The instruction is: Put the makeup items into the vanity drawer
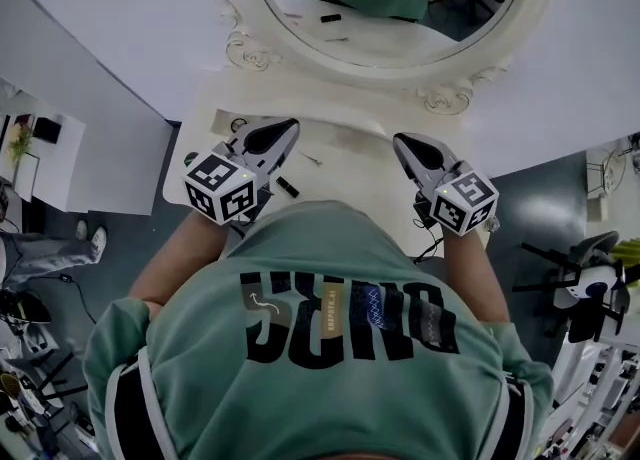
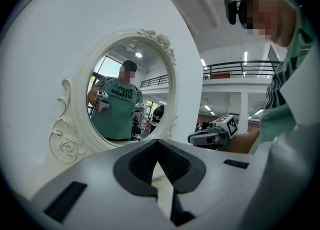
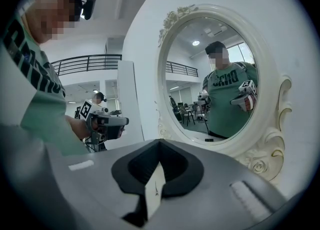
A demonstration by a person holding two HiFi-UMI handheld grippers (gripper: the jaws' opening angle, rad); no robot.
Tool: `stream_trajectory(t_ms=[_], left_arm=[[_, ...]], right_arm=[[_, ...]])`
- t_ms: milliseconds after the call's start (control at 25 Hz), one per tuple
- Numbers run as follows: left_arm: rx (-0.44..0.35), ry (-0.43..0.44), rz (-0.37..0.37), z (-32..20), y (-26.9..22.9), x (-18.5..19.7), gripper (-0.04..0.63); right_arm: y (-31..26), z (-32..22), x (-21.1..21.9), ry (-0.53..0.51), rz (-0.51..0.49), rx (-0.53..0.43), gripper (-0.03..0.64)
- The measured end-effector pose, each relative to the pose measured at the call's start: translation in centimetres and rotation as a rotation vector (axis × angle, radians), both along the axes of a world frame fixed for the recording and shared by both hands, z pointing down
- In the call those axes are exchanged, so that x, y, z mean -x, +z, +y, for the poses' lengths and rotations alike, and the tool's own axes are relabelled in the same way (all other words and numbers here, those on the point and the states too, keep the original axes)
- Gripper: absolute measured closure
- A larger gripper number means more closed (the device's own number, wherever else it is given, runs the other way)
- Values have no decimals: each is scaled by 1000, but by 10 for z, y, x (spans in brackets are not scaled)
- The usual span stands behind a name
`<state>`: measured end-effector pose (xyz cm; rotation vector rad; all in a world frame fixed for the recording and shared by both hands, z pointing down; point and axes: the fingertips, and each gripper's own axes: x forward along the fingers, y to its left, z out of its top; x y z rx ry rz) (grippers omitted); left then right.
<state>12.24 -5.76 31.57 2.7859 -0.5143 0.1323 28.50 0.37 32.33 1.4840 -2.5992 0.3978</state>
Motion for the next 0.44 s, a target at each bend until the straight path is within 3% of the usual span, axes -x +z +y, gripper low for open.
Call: stream_trajectory(t_ms=[440], left_arm=[[-9,19,-5,-7,-3,-7,592]], right_arm=[[-1,-5,-3,4,-1,-2,611]])
